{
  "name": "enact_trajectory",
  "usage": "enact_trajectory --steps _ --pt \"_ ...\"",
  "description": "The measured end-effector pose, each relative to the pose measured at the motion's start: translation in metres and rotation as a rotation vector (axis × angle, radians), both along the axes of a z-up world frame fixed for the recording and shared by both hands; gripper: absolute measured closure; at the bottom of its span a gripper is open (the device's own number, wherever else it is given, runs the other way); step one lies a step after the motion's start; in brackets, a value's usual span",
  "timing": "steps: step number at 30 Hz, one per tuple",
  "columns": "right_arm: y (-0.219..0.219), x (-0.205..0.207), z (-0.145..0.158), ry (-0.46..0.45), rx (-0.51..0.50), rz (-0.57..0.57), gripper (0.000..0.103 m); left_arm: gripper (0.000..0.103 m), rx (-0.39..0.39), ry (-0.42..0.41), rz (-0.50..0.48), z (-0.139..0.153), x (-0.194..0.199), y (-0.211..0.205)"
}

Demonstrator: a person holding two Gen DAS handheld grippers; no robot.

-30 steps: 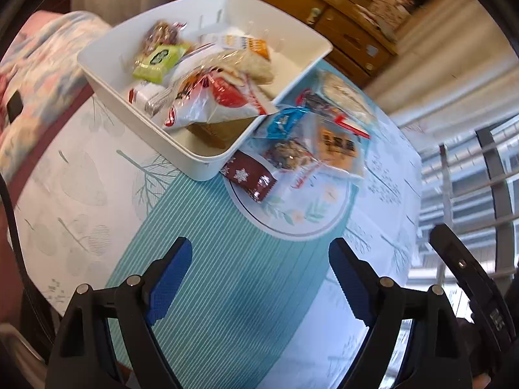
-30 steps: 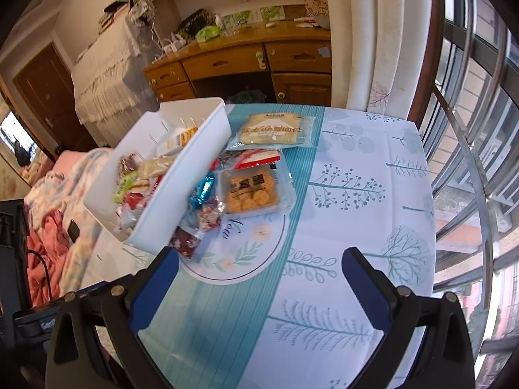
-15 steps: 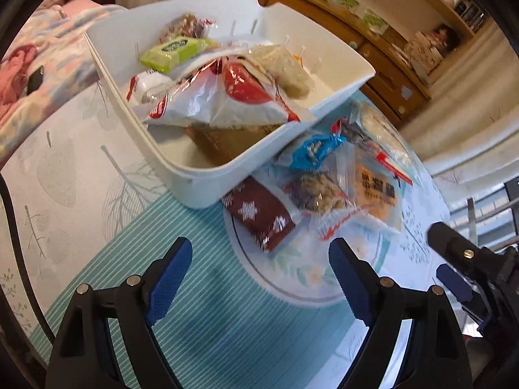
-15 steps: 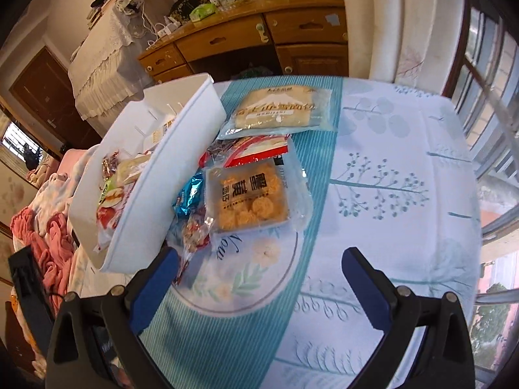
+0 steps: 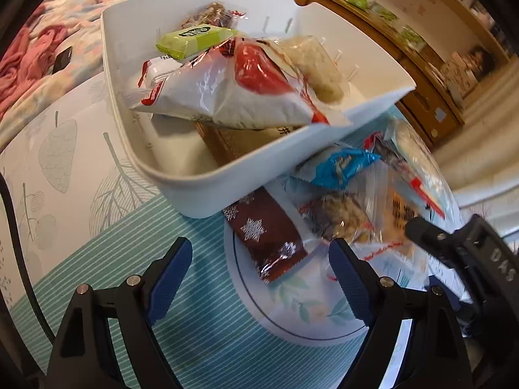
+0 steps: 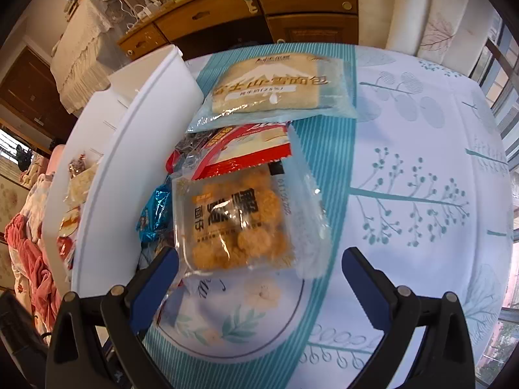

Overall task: Organize snacks
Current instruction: 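Grasp the brown snowflake pack with left tool while right tool grasps the orange cake bag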

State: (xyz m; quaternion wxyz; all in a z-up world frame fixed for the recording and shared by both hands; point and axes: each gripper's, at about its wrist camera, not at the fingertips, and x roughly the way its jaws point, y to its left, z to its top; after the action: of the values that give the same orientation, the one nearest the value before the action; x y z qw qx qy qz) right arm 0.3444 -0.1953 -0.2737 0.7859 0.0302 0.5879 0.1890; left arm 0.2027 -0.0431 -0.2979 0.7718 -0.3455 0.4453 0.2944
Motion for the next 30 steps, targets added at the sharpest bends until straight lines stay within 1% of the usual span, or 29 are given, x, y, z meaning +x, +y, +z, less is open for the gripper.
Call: enact_trajectory --steps 4,6,8,11,18,19,22,23,27,28,30 --pt "0.012 0.007 -0.004 0.026 -0.021 -0.004 0.000 0.018 -0.018 0.039 0.039 -0.003 0.010 0.004" --pt "0.020 0.011 -0.006 0.028 -0.065 0.005 0.000 0.018 -0.033 0.066 0.076 -0.006 0.014 0.010" --pt "0.026 0.015 -0.008 0.033 -0.101 0.017 0.000 0.018 -0.037 0.087 0.119 -0.007 0.010 0.016" --pt "0.032 0.022 -0.011 0.050 -0.112 0.015 0.000 0.018 -0.047 0.122 0.154 -0.012 0.011 0.022" --pt "0.049 0.033 -0.010 0.049 -0.153 0.049 0.000 0.018 -0.014 0.149 0.141 -0.013 0.023 0.019" --pt "0.052 0.033 -0.010 0.049 -0.154 0.058 0.000 0.018 -0.008 0.154 0.138 -0.013 0.031 0.017" --pt "0.062 0.031 -0.008 0.050 -0.162 0.080 0.000 0.018 0.013 0.165 0.128 -0.013 0.038 0.014" --pt "0.063 0.031 -0.008 0.051 -0.163 0.085 0.000 0.021 0.016 0.164 0.124 -0.012 0.043 0.013" --pt "0.064 0.032 -0.010 0.060 -0.175 0.108 0.000 0.025 0.034 0.164 0.120 -0.010 0.050 0.011" --pt "0.066 0.031 -0.010 0.059 -0.186 0.121 0.000 0.026 0.033 0.148 0.124 -0.010 0.051 0.010" --pt "0.069 0.026 -0.008 0.056 -0.202 0.140 0.000 0.032 0.035 0.144 0.120 -0.009 0.048 0.005"
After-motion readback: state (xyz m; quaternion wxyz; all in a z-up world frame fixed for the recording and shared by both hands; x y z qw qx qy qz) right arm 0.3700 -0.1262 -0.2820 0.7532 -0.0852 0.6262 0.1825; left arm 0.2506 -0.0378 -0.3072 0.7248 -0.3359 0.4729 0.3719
